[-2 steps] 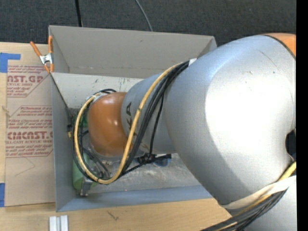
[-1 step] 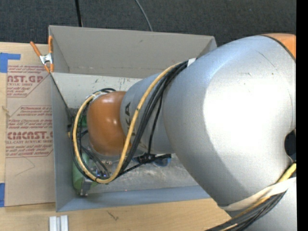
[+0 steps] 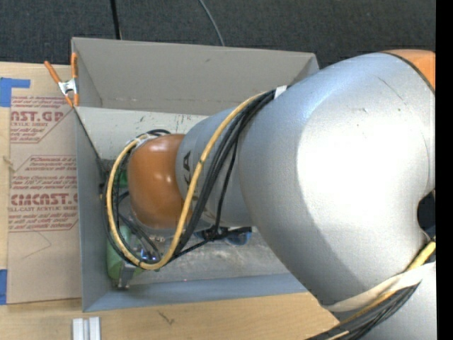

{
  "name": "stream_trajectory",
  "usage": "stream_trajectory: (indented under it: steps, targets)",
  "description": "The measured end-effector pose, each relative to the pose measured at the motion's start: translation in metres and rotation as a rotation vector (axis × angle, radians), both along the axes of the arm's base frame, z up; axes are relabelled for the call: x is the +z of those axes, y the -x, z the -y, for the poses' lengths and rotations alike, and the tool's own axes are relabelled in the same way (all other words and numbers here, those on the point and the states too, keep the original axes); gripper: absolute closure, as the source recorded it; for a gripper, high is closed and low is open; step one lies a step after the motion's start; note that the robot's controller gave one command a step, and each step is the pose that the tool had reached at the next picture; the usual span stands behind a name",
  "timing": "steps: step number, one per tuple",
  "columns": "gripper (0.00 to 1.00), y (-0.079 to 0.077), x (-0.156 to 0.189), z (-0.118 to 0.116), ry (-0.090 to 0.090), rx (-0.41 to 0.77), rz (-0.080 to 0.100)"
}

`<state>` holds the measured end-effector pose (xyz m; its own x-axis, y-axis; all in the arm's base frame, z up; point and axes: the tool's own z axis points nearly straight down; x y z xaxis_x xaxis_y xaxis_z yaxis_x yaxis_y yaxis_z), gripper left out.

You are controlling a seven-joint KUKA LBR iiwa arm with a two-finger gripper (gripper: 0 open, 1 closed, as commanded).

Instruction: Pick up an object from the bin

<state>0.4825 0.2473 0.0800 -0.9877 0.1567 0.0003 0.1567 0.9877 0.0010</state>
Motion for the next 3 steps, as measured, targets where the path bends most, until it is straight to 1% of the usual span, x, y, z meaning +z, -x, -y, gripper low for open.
stream_trajectory:
  steps: [1,2,3]
  targets:
    - [0.0,0.0008,-0.0038,0.0054,-0.007,-0.03,0.003]
    - [0.0,0.0005,-0.0014,0.0022,-0.004,-0.026,0.002]
    - [1.0,-0.0002,-0.0009,0.0031,-0.004,-0.028,0.003]
